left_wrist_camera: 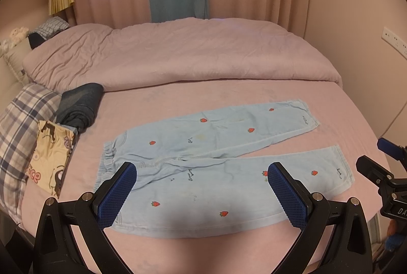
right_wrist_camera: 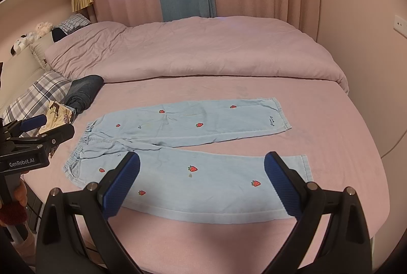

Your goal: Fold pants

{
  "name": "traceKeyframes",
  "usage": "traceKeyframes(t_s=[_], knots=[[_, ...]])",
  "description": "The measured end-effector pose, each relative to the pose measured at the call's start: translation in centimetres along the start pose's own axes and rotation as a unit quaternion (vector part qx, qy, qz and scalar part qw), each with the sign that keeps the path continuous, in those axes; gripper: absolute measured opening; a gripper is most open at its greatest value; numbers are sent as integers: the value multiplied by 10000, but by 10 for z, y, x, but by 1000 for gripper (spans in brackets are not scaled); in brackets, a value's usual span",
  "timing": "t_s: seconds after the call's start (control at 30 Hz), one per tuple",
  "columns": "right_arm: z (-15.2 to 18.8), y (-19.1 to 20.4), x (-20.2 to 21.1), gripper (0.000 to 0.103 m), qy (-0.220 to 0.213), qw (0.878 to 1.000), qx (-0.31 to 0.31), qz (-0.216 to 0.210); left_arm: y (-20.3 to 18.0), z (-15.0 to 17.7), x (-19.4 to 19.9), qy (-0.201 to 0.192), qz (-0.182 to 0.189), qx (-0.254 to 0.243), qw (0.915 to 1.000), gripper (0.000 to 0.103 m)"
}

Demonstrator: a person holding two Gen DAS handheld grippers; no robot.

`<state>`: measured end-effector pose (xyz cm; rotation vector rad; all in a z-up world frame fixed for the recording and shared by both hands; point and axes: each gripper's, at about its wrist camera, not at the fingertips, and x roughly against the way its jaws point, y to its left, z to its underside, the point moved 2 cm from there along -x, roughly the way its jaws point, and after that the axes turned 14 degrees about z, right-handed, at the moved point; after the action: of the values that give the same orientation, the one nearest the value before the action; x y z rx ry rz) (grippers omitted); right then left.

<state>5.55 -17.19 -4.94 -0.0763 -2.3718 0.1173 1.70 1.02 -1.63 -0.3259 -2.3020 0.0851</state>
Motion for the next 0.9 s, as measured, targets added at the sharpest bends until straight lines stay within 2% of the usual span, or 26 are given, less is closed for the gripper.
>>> traceKeyframes(t_s=[0.9], knots=[[0,4,0,98,-5,10000,25,-19,-2,1,1,-26,-2,-12,10000,103]])
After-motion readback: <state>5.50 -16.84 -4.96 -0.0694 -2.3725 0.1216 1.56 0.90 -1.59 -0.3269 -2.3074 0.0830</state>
